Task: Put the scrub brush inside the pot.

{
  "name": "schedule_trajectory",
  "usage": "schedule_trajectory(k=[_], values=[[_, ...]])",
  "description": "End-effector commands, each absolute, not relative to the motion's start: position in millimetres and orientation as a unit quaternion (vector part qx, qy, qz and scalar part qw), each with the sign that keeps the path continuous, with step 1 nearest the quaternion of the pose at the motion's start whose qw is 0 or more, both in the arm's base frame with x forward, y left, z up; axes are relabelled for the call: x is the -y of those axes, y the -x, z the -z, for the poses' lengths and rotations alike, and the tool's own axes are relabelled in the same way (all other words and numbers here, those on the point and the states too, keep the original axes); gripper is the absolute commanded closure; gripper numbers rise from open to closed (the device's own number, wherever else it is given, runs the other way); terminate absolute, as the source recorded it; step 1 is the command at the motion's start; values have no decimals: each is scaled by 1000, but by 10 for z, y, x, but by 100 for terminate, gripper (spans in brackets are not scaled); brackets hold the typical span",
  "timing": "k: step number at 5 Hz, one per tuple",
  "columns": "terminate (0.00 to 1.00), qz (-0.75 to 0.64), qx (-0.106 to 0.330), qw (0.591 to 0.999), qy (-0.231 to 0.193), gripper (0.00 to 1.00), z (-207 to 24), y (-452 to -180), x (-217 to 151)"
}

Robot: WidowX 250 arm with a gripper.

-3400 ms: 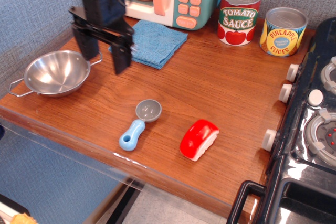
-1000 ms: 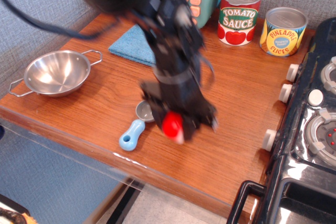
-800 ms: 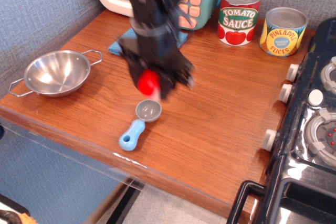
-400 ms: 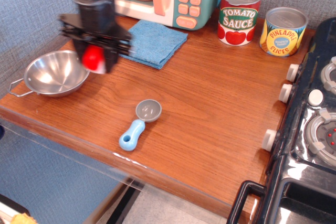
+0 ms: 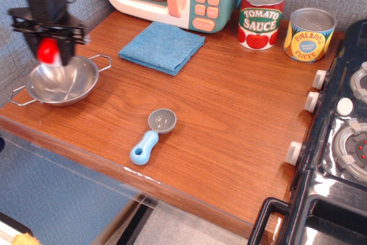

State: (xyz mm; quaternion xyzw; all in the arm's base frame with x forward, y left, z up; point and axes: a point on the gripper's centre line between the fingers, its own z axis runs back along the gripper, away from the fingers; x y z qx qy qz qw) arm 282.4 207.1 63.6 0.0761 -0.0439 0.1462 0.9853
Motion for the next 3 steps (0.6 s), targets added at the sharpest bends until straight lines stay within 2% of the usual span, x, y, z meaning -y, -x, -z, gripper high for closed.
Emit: schedule_trajectory(k=[1, 2, 3], values=[[0, -151, 55, 983, -84, 100, -762, -2614, -2250], [0, -104, 89, 987, -82, 100, -885, -2564, -2033], [0, -87, 100, 988, -78, 100, -916, -2547, -1903]])
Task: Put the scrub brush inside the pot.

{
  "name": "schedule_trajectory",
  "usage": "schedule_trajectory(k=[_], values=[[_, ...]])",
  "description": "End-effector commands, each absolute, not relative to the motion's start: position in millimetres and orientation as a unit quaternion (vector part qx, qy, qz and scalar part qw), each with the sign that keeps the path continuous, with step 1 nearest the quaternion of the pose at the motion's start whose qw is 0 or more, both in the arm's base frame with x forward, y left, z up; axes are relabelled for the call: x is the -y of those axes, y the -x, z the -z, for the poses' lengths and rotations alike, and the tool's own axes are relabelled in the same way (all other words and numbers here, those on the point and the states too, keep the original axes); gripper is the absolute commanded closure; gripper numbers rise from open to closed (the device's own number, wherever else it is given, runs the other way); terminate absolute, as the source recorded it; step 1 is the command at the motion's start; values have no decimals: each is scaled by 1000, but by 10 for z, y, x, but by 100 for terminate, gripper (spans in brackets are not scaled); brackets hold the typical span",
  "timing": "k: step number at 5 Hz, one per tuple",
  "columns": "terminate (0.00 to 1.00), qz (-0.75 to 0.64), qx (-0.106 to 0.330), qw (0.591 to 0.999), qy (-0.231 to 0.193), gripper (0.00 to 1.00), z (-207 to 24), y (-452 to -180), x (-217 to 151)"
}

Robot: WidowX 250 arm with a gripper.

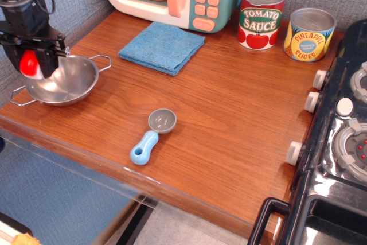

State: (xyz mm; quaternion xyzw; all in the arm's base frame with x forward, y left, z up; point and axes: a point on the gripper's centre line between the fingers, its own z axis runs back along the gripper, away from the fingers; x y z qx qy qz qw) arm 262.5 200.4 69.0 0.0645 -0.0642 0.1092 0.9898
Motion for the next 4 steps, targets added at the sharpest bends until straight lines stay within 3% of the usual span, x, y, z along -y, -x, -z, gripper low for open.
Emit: schedule_trajectory(k=[1, 2, 3, 4], values=[[0, -100, 81, 989, -74, 100, -828, -2541, -1928], [0, -113, 68, 989, -71, 100, -751, -2548, -1968], [0, -115, 59, 989, -70, 0, -726, -2562, -1967], [0, -115, 57, 989, -68, 0, -726, -2568, -1946]])
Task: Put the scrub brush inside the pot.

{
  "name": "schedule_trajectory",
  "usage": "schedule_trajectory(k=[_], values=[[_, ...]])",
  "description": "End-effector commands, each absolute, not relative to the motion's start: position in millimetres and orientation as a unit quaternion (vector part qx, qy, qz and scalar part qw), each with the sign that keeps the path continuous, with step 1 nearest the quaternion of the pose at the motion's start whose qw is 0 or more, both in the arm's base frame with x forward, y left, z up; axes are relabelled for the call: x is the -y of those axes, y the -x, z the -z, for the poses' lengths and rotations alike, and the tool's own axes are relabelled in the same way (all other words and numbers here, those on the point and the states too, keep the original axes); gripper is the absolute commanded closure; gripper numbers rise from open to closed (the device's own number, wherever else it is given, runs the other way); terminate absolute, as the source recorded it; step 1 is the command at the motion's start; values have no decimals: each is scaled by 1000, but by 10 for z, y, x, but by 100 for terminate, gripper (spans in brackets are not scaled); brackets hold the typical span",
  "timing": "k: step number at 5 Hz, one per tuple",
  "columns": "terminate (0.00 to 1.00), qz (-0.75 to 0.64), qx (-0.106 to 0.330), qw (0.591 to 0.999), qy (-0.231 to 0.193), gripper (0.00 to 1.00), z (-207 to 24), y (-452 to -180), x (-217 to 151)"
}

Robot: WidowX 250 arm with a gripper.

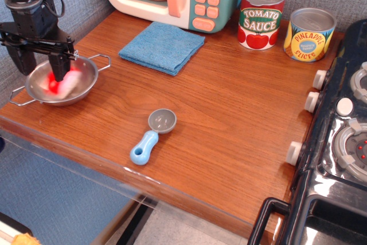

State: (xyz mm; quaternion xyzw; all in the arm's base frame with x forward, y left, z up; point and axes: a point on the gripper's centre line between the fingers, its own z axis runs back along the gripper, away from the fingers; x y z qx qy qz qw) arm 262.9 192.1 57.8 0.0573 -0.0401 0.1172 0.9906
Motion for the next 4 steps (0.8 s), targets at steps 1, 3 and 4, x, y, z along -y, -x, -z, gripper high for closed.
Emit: schedule_trajectory(k=[1, 3, 4], values=[[0, -85, 76, 992, -58, 0, -839, -2579, -1827], [0, -2, 92, 995, -30, 0, -958, -2602, -1434], [0, 3, 90, 995, -31, 0, -940, -2605, -1393]])
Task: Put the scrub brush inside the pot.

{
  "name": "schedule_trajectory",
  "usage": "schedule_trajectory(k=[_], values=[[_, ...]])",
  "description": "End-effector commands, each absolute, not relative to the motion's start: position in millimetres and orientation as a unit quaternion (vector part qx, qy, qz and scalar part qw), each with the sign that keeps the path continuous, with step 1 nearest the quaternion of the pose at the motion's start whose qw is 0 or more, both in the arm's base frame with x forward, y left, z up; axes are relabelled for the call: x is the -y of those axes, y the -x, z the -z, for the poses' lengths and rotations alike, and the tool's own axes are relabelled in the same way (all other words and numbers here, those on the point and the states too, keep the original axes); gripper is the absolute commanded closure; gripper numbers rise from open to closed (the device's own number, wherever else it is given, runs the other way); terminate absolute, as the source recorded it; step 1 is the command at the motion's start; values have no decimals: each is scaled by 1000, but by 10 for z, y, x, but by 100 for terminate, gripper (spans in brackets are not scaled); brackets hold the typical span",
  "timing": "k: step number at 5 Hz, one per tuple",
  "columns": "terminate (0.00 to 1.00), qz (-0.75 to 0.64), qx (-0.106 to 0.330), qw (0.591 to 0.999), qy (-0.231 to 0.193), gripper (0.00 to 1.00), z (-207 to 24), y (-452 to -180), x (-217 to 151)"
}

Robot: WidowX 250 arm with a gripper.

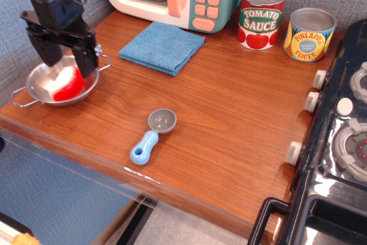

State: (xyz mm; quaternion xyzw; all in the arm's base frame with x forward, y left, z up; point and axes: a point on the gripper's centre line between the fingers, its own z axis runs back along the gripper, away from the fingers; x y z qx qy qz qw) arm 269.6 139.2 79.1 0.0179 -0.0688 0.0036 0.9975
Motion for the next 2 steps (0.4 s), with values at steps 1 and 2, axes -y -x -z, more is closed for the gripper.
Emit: schedule_trajectory(k=[1, 2], values=[[0, 16, 64, 997, -33, 0, -923, -2615, -1365], [100, 16, 64, 997, -33, 0, -923, -2615, -1365]])
